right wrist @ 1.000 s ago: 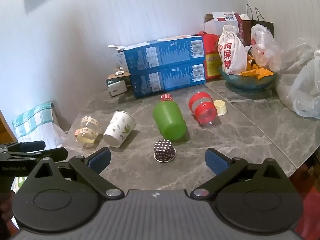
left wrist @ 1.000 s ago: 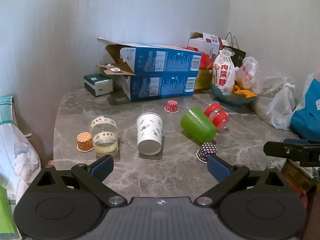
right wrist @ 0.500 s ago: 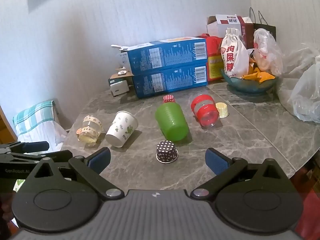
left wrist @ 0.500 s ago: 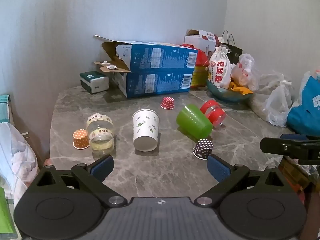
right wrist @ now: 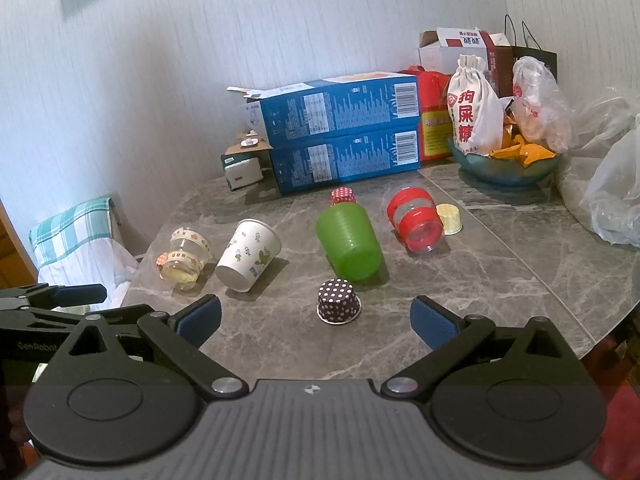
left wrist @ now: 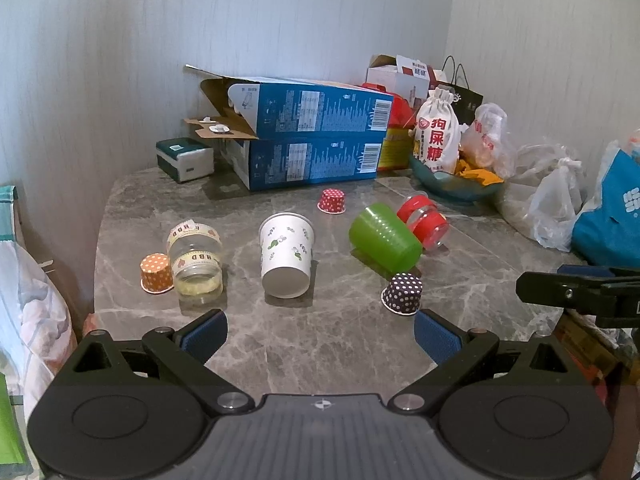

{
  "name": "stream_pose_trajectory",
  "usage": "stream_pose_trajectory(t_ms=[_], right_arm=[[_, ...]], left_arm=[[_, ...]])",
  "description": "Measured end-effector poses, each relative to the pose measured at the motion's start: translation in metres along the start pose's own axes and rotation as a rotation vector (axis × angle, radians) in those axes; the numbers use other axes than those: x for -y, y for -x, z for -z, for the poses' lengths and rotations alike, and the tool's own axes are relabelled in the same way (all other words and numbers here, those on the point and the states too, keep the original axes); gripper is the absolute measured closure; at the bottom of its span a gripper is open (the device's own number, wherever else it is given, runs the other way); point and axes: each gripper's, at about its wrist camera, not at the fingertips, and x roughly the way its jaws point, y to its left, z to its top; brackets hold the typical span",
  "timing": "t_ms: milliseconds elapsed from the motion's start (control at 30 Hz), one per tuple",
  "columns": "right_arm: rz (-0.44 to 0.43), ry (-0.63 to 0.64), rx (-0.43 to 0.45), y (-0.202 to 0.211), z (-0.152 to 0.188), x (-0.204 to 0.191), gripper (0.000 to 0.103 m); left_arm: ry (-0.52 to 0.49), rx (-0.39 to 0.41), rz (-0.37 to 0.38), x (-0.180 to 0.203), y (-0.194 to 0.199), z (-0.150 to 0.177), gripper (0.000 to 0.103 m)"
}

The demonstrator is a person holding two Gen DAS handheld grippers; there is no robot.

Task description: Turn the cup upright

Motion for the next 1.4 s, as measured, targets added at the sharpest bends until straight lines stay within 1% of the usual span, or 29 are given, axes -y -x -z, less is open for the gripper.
stream_pose_trajectory(t_ms=[1400], right_arm=[[-0.007, -0.036, -0.017, -0.002, -0.0008, 0.0056, 0.001]], left_arm=[[0.01, -0.015, 0.015, -0.0027, -0.0035, 0.0018, 0.002]])
